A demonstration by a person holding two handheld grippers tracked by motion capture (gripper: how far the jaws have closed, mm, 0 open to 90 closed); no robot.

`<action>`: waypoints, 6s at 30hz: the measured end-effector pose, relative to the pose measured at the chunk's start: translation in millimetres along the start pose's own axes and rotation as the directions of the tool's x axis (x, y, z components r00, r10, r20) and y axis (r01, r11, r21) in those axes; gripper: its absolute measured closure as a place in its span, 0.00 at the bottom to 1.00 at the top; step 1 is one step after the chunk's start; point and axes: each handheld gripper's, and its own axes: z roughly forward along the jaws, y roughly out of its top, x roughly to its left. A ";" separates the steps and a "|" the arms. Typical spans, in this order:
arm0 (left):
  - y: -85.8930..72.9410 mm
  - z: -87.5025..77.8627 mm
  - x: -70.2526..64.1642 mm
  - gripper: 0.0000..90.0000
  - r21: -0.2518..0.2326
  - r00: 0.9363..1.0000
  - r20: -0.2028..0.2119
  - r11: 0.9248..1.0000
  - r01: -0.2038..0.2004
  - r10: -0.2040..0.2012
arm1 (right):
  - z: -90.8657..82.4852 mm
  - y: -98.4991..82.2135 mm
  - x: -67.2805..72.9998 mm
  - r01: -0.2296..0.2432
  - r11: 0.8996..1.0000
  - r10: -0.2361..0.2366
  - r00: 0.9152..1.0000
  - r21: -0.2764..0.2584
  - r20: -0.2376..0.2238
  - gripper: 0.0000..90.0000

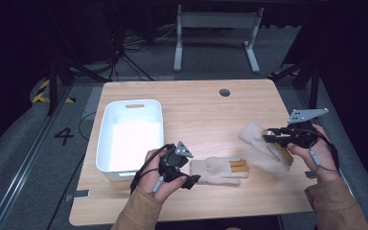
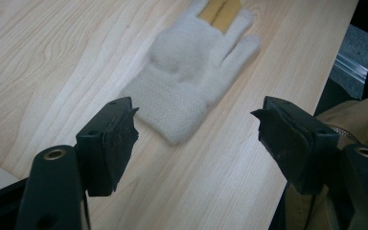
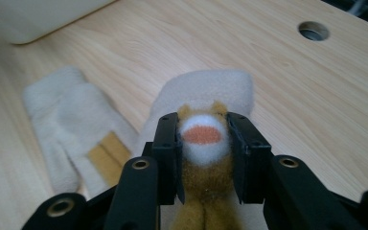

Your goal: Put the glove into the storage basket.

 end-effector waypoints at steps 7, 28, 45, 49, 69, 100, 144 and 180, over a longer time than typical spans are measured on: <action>-4.6 -2.1 -2.0 0.32 0.024 1.000 0.007 1.000 -0.002 0.002 | 2.3 16.5 17.3 0.093 0.996 -0.093 0.990 -0.011 -0.103 0.75; -24.1 -11.9 -1.4 0.31 0.063 0.998 -0.039 0.997 0.048 -0.046 | 43.5 46.0 47.7 0.315 0.949 -0.301 0.899 -0.007 -0.318 0.75; -26.7 -11.6 -1.6 0.30 0.066 0.998 -0.044 0.996 0.055 -0.052 | 89.8 45.8 76.1 0.450 0.891 -0.423 0.771 -0.064 -0.475 0.75; -26.6 -11.8 -1.7 0.30 0.064 0.998 -0.044 0.996 0.055 -0.052 | 98.9 44.7 80.7 0.461 0.885 -0.432 0.756 -0.068 -0.492 0.75; -26.9 -11.7 -0.5 0.30 0.062 0.997 -0.042 0.996 0.060 -0.058 | 135.2 30.2 87.5 0.481 0.872 -0.391 0.796 0.089 -0.462 0.65; -9.3 -0.1 -2.0 0.29 0.044 1.000 -0.011 0.999 0.025 -0.024 | 67.5 25.0 52.2 0.138 0.990 -0.137 0.963 -0.012 -0.234 0.49; 1.1 32.9 -5.0 0.28 0.017 1.000 -0.012 1.000 -0.012 0.012 | 30.0 -48.6 -27.4 -0.265 0.962 0.272 0.922 -0.064 0.275 0.39; 6.3 74.8 1.1 0.28 -0.192 0.981 0.012 0.964 -0.186 0.192 | 38.2 -56.3 -33.4 -0.288 0.957 0.291 0.938 -0.045 0.187 0.31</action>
